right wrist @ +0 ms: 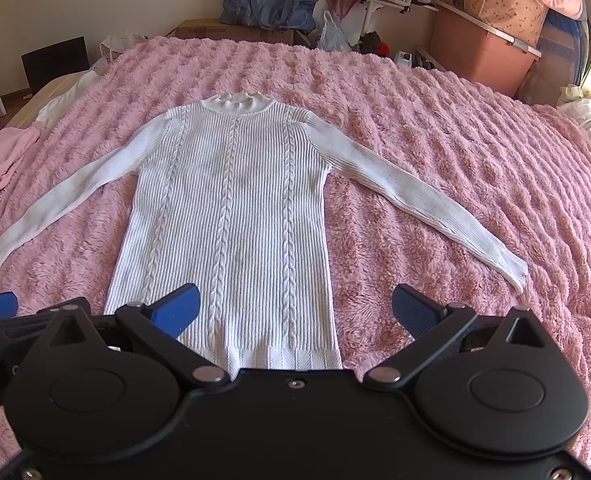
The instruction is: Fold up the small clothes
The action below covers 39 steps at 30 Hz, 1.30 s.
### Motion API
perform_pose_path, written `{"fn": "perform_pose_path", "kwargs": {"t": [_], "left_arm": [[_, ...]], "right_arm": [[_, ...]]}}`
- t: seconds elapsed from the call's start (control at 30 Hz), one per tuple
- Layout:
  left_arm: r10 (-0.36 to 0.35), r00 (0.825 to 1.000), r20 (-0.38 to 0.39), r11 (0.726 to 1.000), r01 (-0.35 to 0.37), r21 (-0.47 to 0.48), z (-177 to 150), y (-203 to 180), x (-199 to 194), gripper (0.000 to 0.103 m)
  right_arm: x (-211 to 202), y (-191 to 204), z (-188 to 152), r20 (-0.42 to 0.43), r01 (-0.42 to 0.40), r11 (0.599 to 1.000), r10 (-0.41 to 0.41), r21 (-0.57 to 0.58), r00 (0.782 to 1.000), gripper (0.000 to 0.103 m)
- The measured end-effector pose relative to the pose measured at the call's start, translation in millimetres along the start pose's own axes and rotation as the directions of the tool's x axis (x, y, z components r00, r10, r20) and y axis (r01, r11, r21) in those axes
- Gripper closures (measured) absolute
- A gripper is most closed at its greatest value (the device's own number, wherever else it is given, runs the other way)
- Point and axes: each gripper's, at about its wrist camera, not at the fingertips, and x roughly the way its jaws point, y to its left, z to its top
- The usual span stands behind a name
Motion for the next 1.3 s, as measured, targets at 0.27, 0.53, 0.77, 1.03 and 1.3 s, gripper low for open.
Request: {"fn": "perform_pose_path", "kwargs": {"t": [0.27,0.53,0.77,1.03,1.3], "left_arm": [[-0.001,1.0,0.0,1.0,0.001,0.0,-0.4,0.2,0.1,0.031],[-0.004,1.0,-0.003,1.0,0.004,0.001,-0.5,-2.5,0.5,0.031],[-0.009,1.0,-0.006,1.0,0.009,-0.001,-1.0,0.3,2.9,0.031],[-0.015,1.0,-0.009,1.0,0.015,-0.003,-0.8,0.2,4.0,0.031],[-0.017,1.0,-0.012,1.0,0.017,-0.001,-0.6,-0.4,6.3,0.031]], "right_arm": [[0.5,-1.0,-1.2,0.001,-0.001,1.0,0.001,0.001,1.0,0.0],[0.1,-0.8,-0.9,0.001,-0.001,1.0,0.001,0.002,1.0,0.0],[1.3,-4.0,-0.6,-0.002,-0.001,1.0,0.001,0.006,1.0,0.0],[2.7,-4.6,-0.9,-0.003,0.001,1.0,-0.001,0.008,1.0,0.0],[5.3,-5.8,-1.5,-0.01,0.003,1.0,-0.003,0.011,1.0,0.0]]}}
